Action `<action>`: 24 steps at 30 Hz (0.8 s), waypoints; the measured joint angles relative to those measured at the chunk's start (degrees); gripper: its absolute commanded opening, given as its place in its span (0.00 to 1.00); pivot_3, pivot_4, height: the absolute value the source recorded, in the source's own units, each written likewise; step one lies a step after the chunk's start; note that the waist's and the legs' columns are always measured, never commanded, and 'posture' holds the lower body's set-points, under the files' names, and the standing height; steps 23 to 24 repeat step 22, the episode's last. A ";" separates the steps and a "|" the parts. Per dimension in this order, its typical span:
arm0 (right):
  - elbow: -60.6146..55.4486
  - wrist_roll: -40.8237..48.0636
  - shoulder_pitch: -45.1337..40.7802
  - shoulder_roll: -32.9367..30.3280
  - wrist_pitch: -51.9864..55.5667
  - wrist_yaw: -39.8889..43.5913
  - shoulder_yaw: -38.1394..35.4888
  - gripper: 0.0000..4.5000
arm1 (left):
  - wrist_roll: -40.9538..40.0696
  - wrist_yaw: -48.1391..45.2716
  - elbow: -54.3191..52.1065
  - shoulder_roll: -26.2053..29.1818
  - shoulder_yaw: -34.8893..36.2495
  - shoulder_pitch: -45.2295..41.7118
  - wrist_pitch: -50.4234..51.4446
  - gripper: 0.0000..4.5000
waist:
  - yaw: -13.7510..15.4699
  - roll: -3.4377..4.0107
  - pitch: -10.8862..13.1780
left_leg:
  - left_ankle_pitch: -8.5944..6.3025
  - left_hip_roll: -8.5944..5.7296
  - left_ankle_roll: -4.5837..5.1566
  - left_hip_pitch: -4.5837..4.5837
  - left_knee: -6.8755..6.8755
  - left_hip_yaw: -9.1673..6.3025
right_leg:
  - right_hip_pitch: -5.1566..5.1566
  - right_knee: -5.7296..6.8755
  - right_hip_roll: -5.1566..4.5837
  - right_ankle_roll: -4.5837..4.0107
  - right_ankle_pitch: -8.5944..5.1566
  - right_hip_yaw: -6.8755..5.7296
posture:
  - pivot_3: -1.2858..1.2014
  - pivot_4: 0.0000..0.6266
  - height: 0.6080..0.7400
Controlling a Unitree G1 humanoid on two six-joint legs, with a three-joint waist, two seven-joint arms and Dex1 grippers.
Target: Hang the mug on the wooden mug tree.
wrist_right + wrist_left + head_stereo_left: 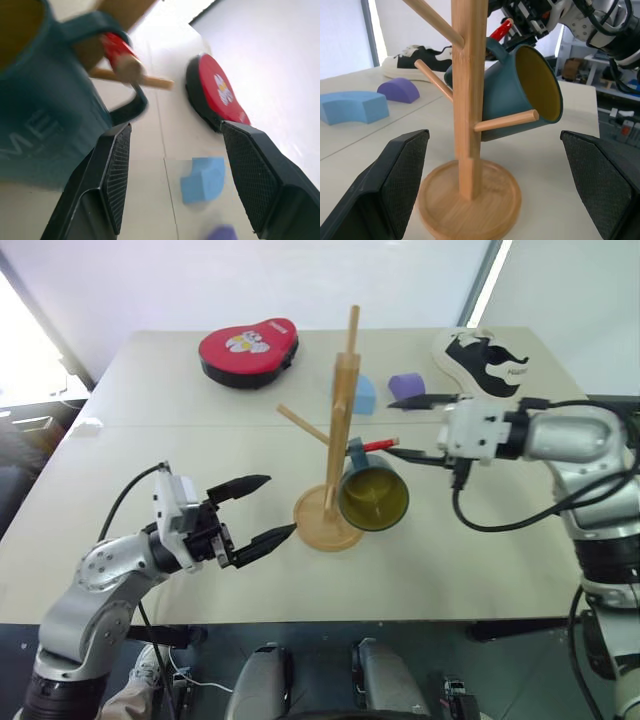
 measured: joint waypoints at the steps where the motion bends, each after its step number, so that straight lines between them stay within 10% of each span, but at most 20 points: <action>1: -0.09 0.48 1.20 -0.37 1.11 -0.43 -1.45 0.65 | 0.65 0.56 1.31 -0.29 0.05 -0.03 -0.03 1.00 | 0.10 0.00 0.00 | 0.00 0.00 0.00 -0.01 0.00 0.01 | 0.00 -0.01 0.00 0.00 0.00 0.01 | 0.52 0.24 0.96; 11: 3.50 9.20 22.61 16.24 10.75 -18.12 -16.31 0.65 | 15.20 16.74 19.45 -8.10 1.41 -1.18 -6.33 1.00 | 0.49 -0.16 -0.13 | 0.00 0.01 0.00 -0.01 -0.04 0.02 | -0.04 0.04 -0.02 0.02 0.02 0.04 | 0.52 0.24 0.96; 24: 11.30 8.19 24.48 22.26 4.51 -24.59 -15.89 0.65 | 17.10 23.78 21.06 -11.08 4.69 -0.48 -6.97 1.00 | 0.02 -0.13 -0.13 | 0.00 0.04 -0.01 0.03 -0.05 0.05 | -0.05 0.10 0.01 0.03 0.03 0.05 | 0.52 0.24 0.96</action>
